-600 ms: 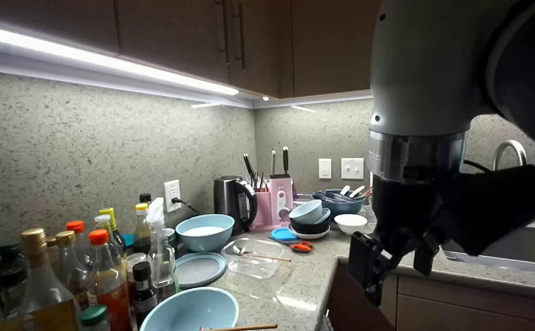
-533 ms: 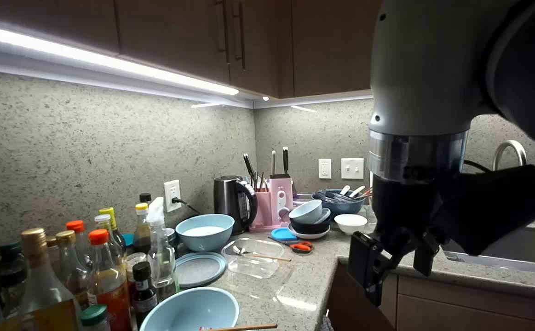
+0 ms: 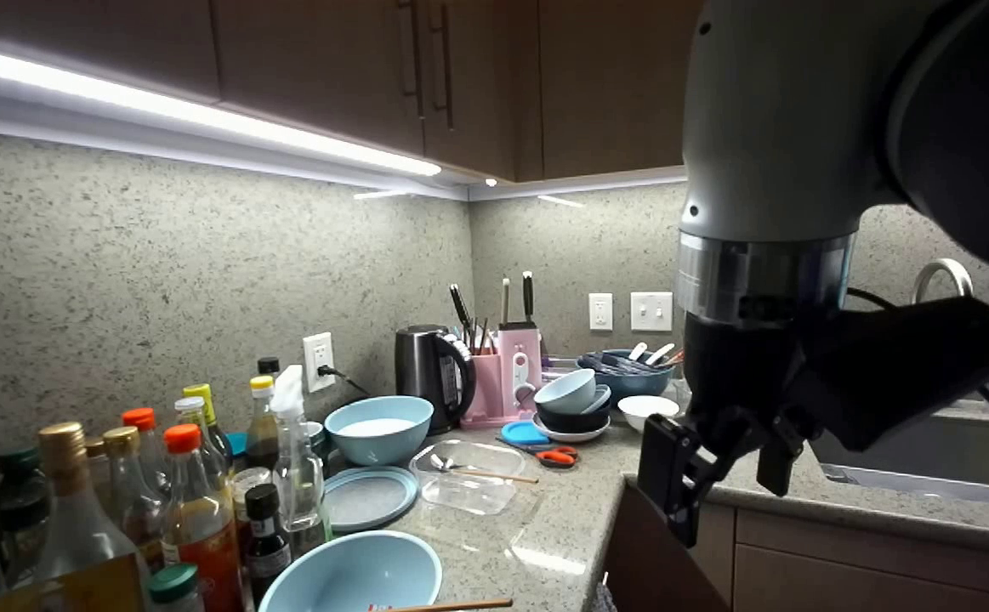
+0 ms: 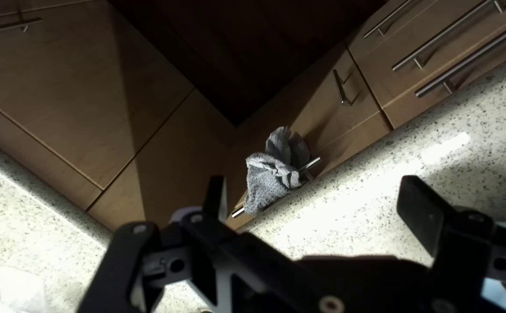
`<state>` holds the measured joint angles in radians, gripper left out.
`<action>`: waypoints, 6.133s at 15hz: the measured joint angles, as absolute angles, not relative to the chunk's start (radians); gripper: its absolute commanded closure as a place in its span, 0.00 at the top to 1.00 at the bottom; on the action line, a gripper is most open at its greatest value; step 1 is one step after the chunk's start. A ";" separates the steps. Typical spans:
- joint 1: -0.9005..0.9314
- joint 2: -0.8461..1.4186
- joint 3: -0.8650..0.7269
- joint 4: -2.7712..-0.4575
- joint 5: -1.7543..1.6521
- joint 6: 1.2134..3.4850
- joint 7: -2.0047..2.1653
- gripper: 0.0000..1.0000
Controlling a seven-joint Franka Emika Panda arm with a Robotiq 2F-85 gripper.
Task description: Use the chopstick to stir in the transparent bowl
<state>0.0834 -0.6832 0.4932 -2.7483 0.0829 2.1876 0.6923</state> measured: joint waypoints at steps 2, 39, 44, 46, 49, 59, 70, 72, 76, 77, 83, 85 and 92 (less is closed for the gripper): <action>0.063 -0.678 0.462 -2.735 0.043 2.233 0.692 1.00; 0.001 0.004 0.194 -2.245 -0.379 2.383 0.598 1.00; 0.048 0.188 0.112 -2.106 -0.399 2.385 0.592 1.00; 0.076 0.267 0.077 -2.035 -0.411 2.383 0.591 1.00; 0.123 0.378 0.024 -1.921 -0.427 2.372 0.585 1.00; 0.182 0.556 -0.035 -1.687 -0.427 2.227 0.446 1.00; 0.164 0.702 -0.005 -1.551 -0.312 2.163 0.083 0.74; 0.160 0.741 -0.005 -1.494 -0.311 2.134 0.052 0.60; 0.160 0.800 -0.006 -1.398 -0.312 2.083 0.032 0.34; 0.161 0.811 -0.006 -1.377 -0.312 2.071 0.032 0.26; 0.164 0.853 -0.008 -1.294 -0.314 2.010 0.032 0.00; 0.170 0.859 -0.014 -1.278 -0.317 1.994 0.032 0.31; 0.187 0.861 -0.021 -1.255 -0.322 1.969 0.032 0.69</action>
<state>0.1871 0.8606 -0.0214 -1.2552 -0.3218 1.9689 0.0318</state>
